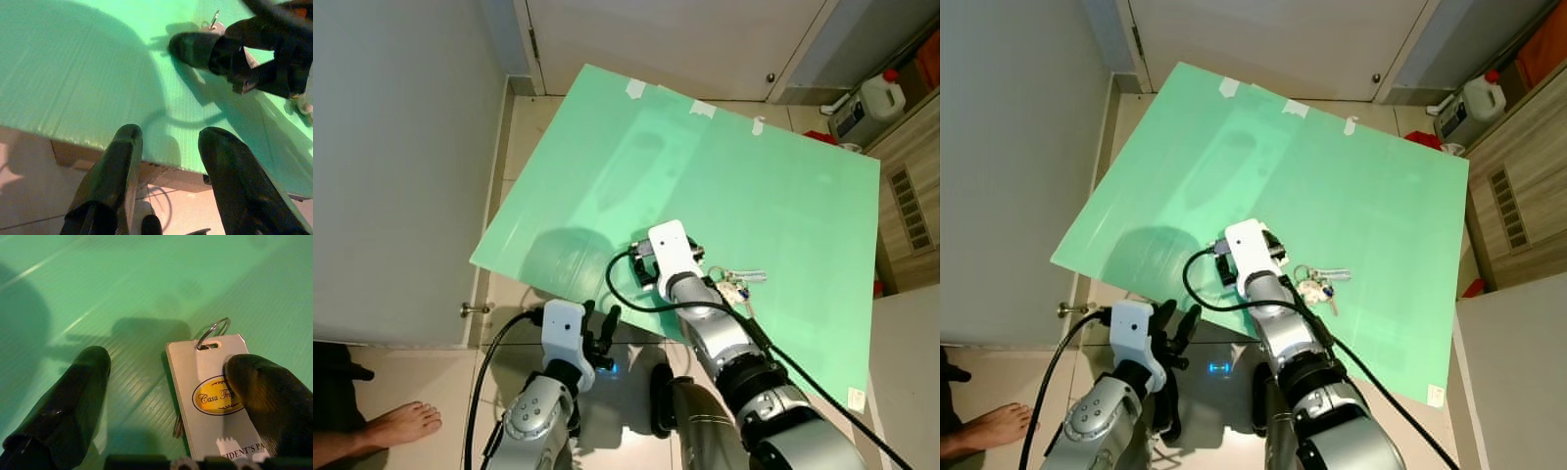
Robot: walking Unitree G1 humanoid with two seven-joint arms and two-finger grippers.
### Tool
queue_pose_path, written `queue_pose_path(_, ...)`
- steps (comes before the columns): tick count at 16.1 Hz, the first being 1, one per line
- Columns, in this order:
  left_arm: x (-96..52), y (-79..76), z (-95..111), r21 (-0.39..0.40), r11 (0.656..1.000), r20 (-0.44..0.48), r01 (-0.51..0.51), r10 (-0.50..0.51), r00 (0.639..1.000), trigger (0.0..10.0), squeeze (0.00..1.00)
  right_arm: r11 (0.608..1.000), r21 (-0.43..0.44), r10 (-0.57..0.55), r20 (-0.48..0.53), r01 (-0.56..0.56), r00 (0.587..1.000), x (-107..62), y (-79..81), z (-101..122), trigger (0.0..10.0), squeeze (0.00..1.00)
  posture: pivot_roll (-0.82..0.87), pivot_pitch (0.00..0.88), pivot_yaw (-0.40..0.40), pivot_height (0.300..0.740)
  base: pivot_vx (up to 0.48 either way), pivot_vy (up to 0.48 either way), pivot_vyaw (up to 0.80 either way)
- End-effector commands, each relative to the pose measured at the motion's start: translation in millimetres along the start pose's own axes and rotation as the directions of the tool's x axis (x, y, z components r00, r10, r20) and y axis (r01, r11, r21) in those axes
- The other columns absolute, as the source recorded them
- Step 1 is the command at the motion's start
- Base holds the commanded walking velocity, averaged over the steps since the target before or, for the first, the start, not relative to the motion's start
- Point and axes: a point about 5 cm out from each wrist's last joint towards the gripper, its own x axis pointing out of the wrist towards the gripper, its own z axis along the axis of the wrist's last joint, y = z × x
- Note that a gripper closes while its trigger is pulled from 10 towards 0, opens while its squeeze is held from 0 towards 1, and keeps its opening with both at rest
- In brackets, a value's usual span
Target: Hang keys on a hook
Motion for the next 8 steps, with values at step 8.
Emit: queue_pose_path(8, -2.5, -8.6, -2.2, -0.039, 0.999, -0.009, 0.000, 0.000, 1.000, 10.0, 0.00, 0.998, -0.014, -0.060, 0.039, 0.061, 0.997, 2.4, -17.1, 5.9, 10.0, 0.00, 0.11, 0.383, -0.058, 0.740, 0.000, 0.000, 0.00)
